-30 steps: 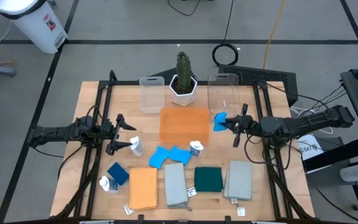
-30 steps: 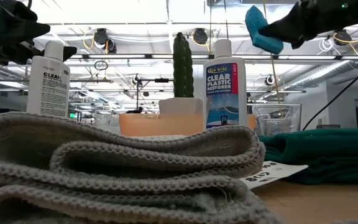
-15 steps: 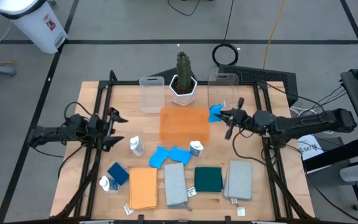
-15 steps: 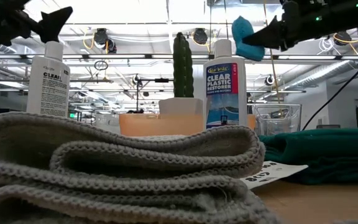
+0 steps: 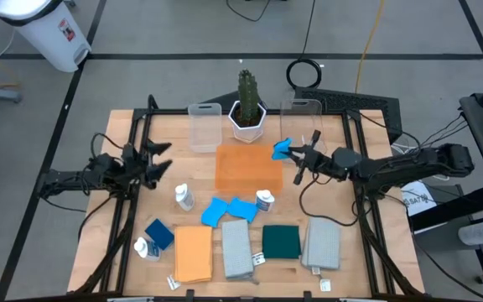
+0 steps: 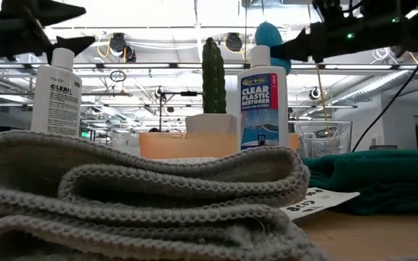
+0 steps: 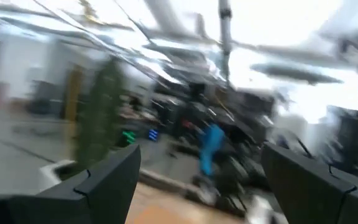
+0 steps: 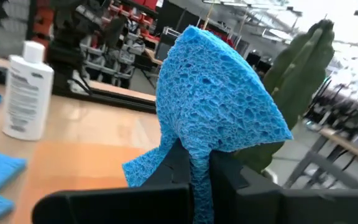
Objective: Pick & Place Kitchen Items
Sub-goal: Put the blue sponge into the white bin
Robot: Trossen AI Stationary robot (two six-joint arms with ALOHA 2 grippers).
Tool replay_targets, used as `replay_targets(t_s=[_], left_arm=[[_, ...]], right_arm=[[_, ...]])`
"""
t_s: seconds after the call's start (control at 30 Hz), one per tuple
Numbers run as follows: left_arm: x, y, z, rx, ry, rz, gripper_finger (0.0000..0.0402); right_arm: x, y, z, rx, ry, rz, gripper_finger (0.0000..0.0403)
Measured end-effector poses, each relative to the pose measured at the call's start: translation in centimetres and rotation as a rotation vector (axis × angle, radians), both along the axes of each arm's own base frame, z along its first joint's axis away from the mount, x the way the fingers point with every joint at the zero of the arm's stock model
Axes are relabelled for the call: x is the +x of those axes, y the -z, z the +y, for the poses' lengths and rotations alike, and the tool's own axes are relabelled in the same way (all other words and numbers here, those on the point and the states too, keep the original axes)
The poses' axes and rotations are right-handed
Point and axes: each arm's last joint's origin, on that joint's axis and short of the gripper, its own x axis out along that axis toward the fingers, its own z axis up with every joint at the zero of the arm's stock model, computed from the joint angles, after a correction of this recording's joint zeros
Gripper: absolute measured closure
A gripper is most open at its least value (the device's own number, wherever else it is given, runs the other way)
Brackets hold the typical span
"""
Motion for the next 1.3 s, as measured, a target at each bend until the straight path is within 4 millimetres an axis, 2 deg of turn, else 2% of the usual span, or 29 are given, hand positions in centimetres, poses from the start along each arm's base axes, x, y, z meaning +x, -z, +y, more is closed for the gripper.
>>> replay_targets(t_s=[0.1, 0.27, 0.43, 0.57, 0.7, 0.9, 1.1, 1.3], left_arm=[[0.1, -0.1, 0.2, -0.046, -0.056, -0.016, 0.0064], [1.4, 0.2, 0.3, -0.099, -0.041, 0.04, 0.0064], [3.9, -1.5, 0.4, -0.125, -0.073, 0.122, 0.0064], [7.4, -3.1, 0.6, -0.136, -0.111, 0.231, 0.0064], [12.0, -5.4, 0.7, -0.093, -0.106, 0.303, 0.0064], [19.9, -9.0, 0.7, 0.174, -0.053, 0.409, 0.0064], [25.6, -9.0, 1.0, 0.324, -0.118, 0.555, 0.0064], [28.0, -8.2, 1.4, 0.33, -0.139, 0.59, 0.0064]], right_arm=[[0.5, 0.2, -0.3, -0.04, 0.013, -0.01, 0.0399], [1.5, 0.5, -0.4, -0.086, 0.003, -0.004, 0.0399], [2.9, 0.7, -0.4, -0.089, -0.035, 0.022, 0.0399], [3.5, 1.3, -0.4, -0.113, -0.032, 0.064, 0.0399], [3.8, 1.9, -0.6, -0.174, -0.024, 0.118, 0.0399], [3.7, 1.9, -1.0, -0.181, 0.054, 0.13, 0.0399], [3.6, 0.9, -1.1, -0.192, 0.102, 0.024, 0.0399], [3.6, 0.2, -0.6, -0.13, 0.049, -0.085, 0.0399]])
